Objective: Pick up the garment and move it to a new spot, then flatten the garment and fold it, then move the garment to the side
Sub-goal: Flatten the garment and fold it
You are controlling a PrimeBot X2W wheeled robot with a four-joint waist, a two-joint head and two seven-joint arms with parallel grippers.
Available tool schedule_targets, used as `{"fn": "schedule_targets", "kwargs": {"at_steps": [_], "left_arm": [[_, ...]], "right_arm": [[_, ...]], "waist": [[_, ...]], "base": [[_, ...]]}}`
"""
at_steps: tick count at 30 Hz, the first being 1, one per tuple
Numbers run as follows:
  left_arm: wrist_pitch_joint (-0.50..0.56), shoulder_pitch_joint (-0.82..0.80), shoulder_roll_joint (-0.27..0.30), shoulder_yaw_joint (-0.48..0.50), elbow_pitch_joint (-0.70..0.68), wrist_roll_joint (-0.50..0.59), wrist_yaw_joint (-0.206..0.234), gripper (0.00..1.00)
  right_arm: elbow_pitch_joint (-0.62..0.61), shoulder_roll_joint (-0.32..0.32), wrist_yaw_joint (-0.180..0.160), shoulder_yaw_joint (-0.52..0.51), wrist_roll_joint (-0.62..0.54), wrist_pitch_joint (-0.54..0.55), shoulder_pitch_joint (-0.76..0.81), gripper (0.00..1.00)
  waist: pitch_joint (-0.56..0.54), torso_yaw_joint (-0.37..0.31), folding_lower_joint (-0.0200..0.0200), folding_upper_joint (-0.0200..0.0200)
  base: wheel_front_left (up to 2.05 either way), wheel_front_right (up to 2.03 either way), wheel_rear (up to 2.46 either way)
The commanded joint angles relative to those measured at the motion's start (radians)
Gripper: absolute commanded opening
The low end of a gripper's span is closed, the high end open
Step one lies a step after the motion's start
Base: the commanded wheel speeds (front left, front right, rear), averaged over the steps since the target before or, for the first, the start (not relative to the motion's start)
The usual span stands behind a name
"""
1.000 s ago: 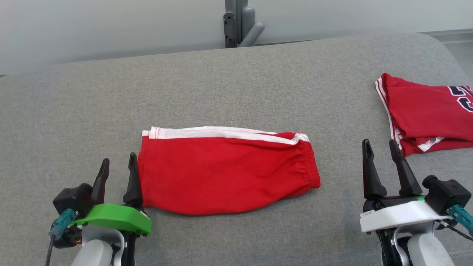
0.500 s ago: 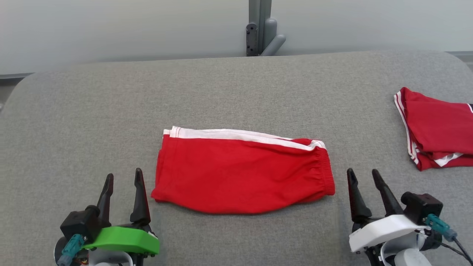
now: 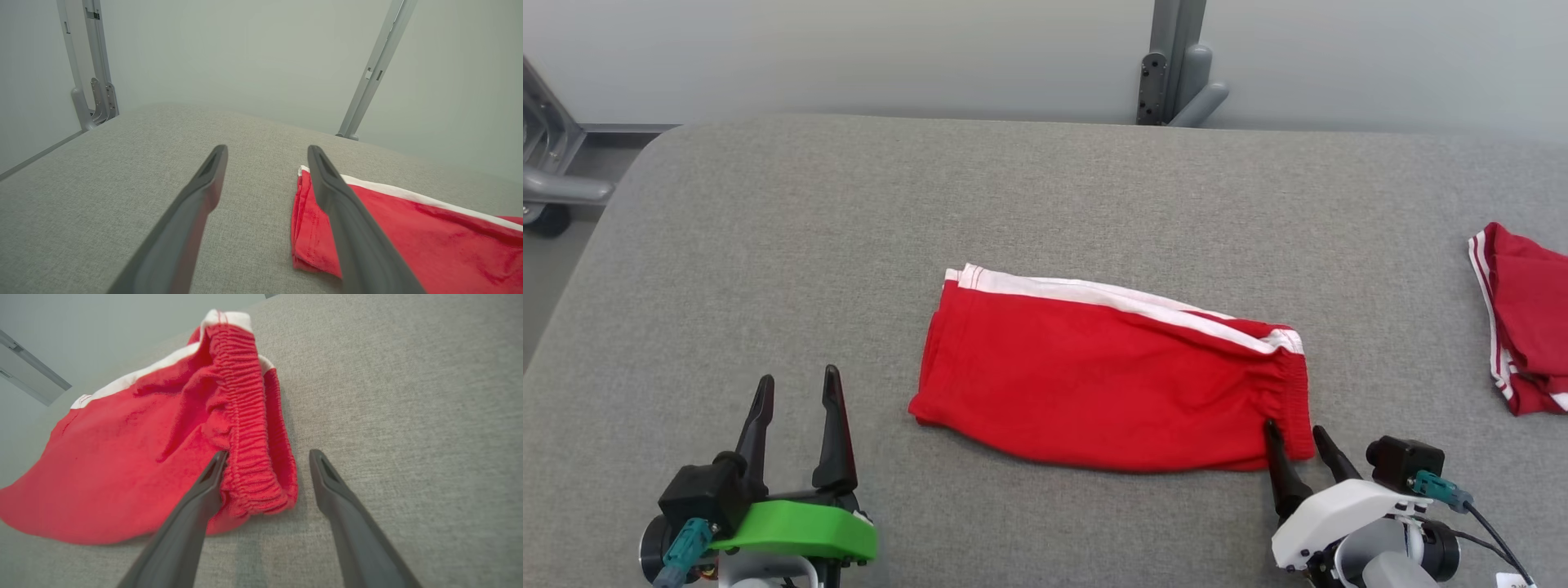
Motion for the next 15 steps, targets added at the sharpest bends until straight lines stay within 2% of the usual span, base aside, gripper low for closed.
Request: {"fn": "schedule_targets", "kwargs": {"at_steps": [1,10,11,12,14,15], "left_arm": [[0.0,0.017,-0.003,0.005,-0.004,0.008,-0.007,1.0],[0.0,0.032,-0.017,0.023,-0.007,0.035,-0.024,1.0],[0.0,0.031,-0.017,0.025,-0.006,0.039,-0.025,1.0],[0.0,0.032,-0.019,0.026,-0.004,0.043,-0.025,1.0],[0.0,0.033,-0.02,0.031,-0.001,0.047,-0.03,1.0],[0.0,0.034,-0.021,0.034,0.0,0.05,-0.031,1.0]], "right_arm": [[0.013,-0.002,-0.001,-0.001,0.015,-0.007,-0.013,1.0],[0.157,-0.002,-0.001,0.06,0.191,-0.017,-0.076,1.0],[0.166,-0.001,-0.001,0.07,0.211,-0.018,-0.083,0.61],[0.173,-0.002,-0.001,0.079,0.22,-0.018,-0.089,0.42],[0.168,-0.002,-0.001,0.085,0.247,-0.019,-0.101,0.22],[0.163,-0.002,-0.001,0.082,0.26,-0.02,-0.103,0.06]], "waist": [[-0.004,0.015,0.0,0.0025],[-0.009,0.039,0.0,0.0025],[-0.009,0.04,0.0,0.0025],[-0.01,0.041,0.0,0.0025],[-0.011,0.04,0.0,0.0025],[-0.011,0.038,0.0,0.0025]], "base": [[0.0,0.0,0.0],[0.0,0.0,0.0],[0.0,0.0,0.0],[0.0,0.0,0.0],[0.0,0.0,0.0],[0.0,0.0,0.0]]}}
